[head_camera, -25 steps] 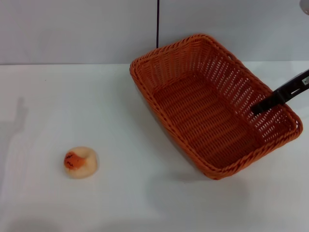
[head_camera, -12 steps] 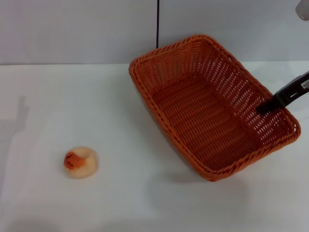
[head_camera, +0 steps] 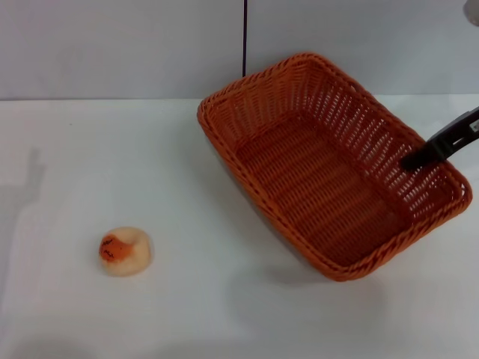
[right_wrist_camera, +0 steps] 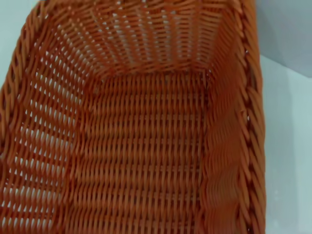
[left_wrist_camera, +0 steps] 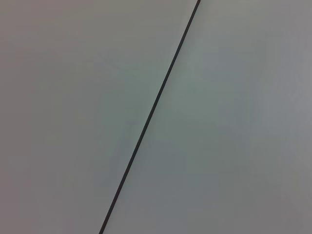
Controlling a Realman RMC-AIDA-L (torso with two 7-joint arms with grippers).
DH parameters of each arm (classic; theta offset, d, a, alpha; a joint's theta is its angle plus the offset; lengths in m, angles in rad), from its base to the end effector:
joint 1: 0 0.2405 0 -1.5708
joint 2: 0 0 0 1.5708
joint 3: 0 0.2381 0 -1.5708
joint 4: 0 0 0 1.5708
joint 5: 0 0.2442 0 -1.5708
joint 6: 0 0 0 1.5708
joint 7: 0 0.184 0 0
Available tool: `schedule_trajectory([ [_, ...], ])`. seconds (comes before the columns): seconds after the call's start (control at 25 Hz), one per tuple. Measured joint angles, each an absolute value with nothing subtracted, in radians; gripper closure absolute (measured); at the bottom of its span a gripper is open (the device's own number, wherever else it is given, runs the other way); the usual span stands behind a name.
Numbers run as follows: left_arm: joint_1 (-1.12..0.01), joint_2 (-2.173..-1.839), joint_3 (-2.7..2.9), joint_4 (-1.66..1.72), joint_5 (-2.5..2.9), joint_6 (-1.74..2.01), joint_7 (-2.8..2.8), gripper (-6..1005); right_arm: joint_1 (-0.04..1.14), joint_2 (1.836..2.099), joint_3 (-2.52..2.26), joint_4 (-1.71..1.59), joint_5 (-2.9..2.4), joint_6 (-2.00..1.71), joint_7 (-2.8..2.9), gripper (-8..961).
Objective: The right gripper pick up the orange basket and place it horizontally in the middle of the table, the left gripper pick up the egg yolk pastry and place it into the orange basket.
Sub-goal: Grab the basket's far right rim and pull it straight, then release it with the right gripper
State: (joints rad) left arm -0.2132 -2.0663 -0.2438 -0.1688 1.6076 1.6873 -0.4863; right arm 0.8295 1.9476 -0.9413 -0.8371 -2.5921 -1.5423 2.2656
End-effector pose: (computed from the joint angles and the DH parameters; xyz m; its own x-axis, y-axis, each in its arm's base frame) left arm -0.3535 0.2687 0.0246 0.3612 -0.3142 0.8780 0.9098 -0.0878 -0.4057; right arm 0.2304 0.4315 0.0203 0.6747 -0.7289 0.1160 -0.6626 -0.6674 -0.3400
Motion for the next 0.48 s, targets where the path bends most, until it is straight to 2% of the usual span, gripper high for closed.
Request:
schedule_trajectory([
  [0.48, -0.223, -2.066, -0.244, -0.167, 1.608, 1.687, -0.487, 302, 0.775, 1.969, -0.936, -0.949, -2.539, -1.556, 2.264, 767],
])
